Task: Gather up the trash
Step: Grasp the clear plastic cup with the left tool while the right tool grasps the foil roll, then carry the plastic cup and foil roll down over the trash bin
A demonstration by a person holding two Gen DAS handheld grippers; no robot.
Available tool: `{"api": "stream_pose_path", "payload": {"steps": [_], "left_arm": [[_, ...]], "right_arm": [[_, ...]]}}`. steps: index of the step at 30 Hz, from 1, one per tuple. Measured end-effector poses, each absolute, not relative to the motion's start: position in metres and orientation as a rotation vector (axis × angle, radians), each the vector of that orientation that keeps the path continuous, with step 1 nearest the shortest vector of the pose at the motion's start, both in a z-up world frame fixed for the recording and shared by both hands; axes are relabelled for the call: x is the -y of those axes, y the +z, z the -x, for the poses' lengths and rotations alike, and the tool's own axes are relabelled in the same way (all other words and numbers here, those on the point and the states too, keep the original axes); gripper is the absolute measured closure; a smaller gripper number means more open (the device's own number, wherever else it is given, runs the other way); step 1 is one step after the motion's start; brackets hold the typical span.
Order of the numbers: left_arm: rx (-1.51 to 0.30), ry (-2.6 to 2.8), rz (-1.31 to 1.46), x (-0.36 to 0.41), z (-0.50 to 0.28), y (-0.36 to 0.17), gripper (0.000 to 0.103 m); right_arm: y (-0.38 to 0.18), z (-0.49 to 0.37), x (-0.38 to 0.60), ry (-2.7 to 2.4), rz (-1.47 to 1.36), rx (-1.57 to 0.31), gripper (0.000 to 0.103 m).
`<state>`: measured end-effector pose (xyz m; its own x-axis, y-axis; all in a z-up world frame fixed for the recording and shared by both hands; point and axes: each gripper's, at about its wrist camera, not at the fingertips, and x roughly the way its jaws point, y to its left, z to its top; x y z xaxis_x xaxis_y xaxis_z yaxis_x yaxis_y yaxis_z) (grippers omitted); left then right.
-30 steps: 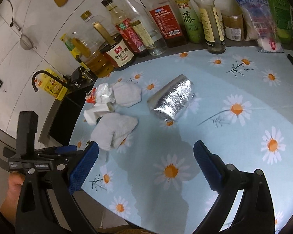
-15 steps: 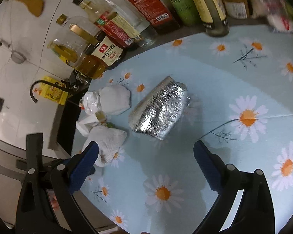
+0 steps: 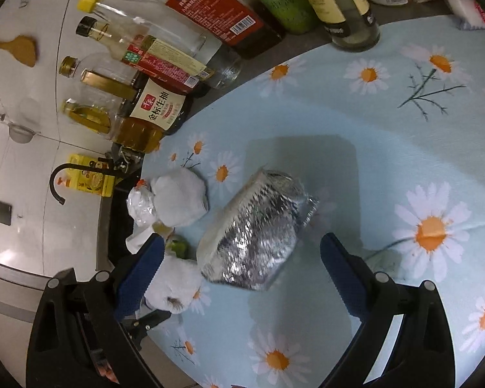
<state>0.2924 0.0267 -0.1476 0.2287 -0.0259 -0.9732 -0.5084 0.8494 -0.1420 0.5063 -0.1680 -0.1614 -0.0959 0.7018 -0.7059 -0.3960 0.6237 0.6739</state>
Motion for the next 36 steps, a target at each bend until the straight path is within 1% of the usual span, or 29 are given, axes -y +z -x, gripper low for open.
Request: {"api": "stream_pose_path", "payload": {"steps": [1,3,4,5,7,8,11,14,23,36], "left_arm": [[-1.309,0.349,0.486,-0.026,-0.292,-0.147,0.041],[-1.305,0.348,0.481,-0.024,-0.288,-0.144,0.041],[-1.305,0.35,0.472,-0.022,-0.288,-0.143,0.041],[-1.303,0.352,0.464,-0.02,-0.288,-0.141,0.041],[-1.293,0.353,0.463,-0.019,-0.285,-0.138,0.041],[-1.29,0.355,0.464,-0.017,-0.285,-0.136,0.041],[-1.28,0.359,0.474,-0.018,-0.282,-0.135,0.041],[-1.27,0.367,0.494,-0.021,-0.275,-0.134,0.041],[-1.241,0.369,0.507,-0.026,-0.247,-0.125,0.041],[-1.186,0.245,0.46,-0.027,-0.213,-0.106,0.041]], "right_arm": [[-0.163,-0.508,0.165,0.938,-0.285,-1.398,0.012],[-0.166,-0.509,0.161,0.938,-0.281,-1.41,0.012],[-0.168,-0.509,0.158,0.933,-0.274,-1.423,0.018],[-0.169,-0.51,0.156,0.928,-0.266,-1.431,0.028],[-0.173,-0.51,0.152,0.925,-0.257,-1.453,0.036],[-0.174,-0.51,0.151,0.926,-0.259,-1.462,0.039],[-0.173,-0.509,0.146,0.929,-0.239,-1.459,0.043],[-0.17,-0.507,0.143,0.936,-0.228,-1.448,0.046],[-0.156,-0.492,0.152,0.96,-0.248,-1.423,0.046],[-0.131,-0.416,0.177,0.915,-0.215,-1.375,0.046]]}}
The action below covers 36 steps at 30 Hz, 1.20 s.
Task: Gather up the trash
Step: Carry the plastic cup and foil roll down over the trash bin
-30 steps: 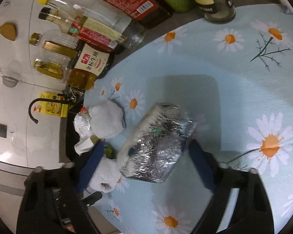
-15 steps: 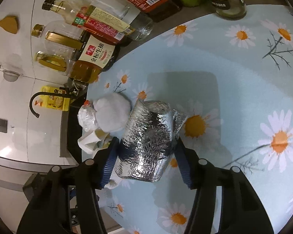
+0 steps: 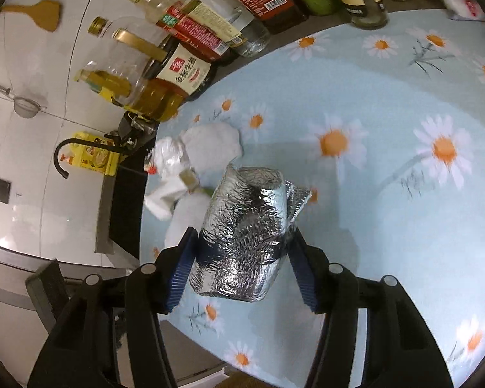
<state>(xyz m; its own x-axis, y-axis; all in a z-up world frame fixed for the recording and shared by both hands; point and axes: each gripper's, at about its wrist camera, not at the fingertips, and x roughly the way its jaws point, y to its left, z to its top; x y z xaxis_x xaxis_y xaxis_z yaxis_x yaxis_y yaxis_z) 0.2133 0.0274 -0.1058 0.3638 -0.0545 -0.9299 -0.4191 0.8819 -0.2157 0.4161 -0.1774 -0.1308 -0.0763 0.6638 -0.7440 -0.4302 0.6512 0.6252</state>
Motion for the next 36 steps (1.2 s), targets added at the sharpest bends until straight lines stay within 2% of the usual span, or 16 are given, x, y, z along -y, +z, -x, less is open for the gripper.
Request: {"api": "stream_pose_path", "payload": {"steps": [17,36], "left_arm": [[-1.123,0.048,0.409,-0.01,-0.157,-0.101,0.041],[-1.11,-0.022,0.454,-0.001,-0.099,-0.111,0.041]], "right_arm": [[-0.118,-0.28,0.208,0.858,-0.128,-1.381,0.046],[-0.14,-0.196,0.192,0.907,-0.065,-1.459,0.046]]}}
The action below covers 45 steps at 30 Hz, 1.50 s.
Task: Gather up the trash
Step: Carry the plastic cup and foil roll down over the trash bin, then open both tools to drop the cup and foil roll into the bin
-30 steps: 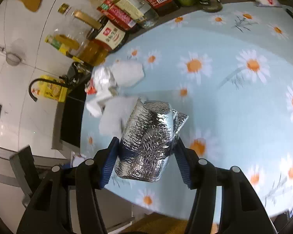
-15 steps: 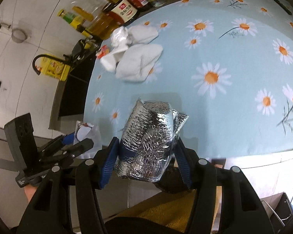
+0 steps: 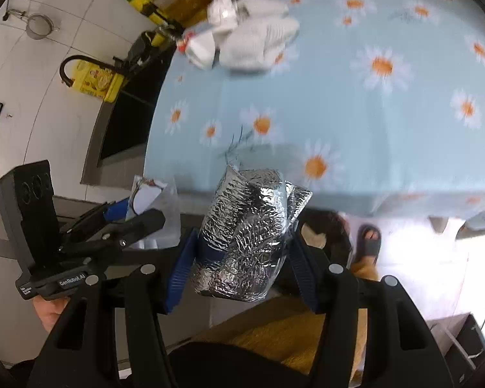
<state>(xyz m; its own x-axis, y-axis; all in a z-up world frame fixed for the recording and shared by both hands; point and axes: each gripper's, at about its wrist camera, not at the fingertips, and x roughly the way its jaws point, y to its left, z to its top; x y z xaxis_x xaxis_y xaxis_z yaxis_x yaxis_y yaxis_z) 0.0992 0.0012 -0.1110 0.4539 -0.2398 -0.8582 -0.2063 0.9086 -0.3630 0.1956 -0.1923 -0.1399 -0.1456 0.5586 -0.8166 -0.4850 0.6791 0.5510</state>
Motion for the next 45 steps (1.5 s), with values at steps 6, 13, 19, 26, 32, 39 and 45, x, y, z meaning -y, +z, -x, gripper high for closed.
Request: {"api": "stream_pose_path", "payload": {"steps": [6,13,19,26,32,39,45], "left_arm": [[-1.146,-0.022,0.491,-0.002,-0.083,-0.131,0.041],[-1.21,-0.022,0.495,0.0,-0.065,-0.161,0.041],[-1.298,-0.041,0.526,0.002,-0.057,-0.199,0.041],[-1.386,-0.041,0.533,0.006,-0.053,-0.244,0.041],[-1.433,-0.037,0.541,0.011,-0.051,-0.267,0.041],[-1.499,-0.032,0.598,0.016,-0.055,-0.287,0.027],[-1.514,0.001,0.588,0.011,-0.056,-0.289,0.027]], "right_arm": [[-0.167,-0.179,0.193,0.889,-0.069,-1.522,0.046],[-0.201,-0.164,0.192,0.859,-0.088,-1.597,0.045],[-0.241,-0.153,0.197,0.802,-0.098,-1.669,0.045],[-0.284,-0.148,0.203,0.735,-0.104,-1.756,0.045],[-0.306,-0.148,0.208,0.702,-0.119,-1.806,0.045],[-0.317,-0.15,0.214,0.673,-0.13,-1.819,0.02],[-0.316,-0.155,0.217,0.657,-0.13,-1.828,0.02]]}}
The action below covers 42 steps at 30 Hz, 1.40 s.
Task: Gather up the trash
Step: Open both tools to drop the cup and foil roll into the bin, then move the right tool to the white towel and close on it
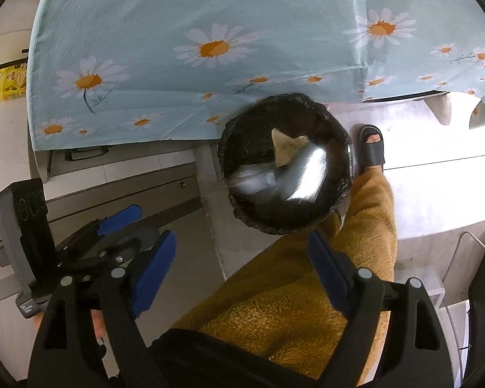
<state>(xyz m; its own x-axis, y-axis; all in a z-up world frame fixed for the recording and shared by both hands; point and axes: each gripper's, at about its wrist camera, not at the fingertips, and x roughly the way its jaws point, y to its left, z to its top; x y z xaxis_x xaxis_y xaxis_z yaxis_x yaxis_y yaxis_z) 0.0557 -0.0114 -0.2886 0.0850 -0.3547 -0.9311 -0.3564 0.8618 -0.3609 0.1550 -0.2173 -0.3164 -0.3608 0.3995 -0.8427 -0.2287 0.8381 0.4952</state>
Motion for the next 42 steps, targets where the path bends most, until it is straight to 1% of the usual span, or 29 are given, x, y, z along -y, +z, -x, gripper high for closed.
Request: {"api": "stream_pose_path", "payload": {"steps": [7,12,18,27,35,42], "left_arm": [[-1.502,0.012,0.6,0.006,-0.058,-0.285,0.027],[-1.481,-0.011,0.604,0.006,-0.058,-0.27,0.027],[-1.431,-0.022,0.591,0.001,-0.057,-0.242,0.027],[-1.291,-0.046,0.501,-0.007,-0.051,-0.182,0.027],[-1.212,-0.06,0.475,-0.014,-0.054,-0.147,0.027],[-1.175,-0.033,0.466,-0.024,-0.068,-0.121,0.027]], "right_arm": [[-0.306,-0.162,0.22,0.65,-0.128,-1.809,0.02],[-0.291,-0.163,0.22,0.656,-0.114,-1.785,0.02],[-0.26,-0.164,0.217,0.669,-0.114,-1.732,0.02],[-0.192,-0.155,0.208,0.813,-0.12,-1.524,0.02],[-0.135,-0.157,0.202,0.882,-0.103,-1.33,0.02],[-0.105,-0.183,0.19,0.89,-0.087,-1.261,0.02]]}}
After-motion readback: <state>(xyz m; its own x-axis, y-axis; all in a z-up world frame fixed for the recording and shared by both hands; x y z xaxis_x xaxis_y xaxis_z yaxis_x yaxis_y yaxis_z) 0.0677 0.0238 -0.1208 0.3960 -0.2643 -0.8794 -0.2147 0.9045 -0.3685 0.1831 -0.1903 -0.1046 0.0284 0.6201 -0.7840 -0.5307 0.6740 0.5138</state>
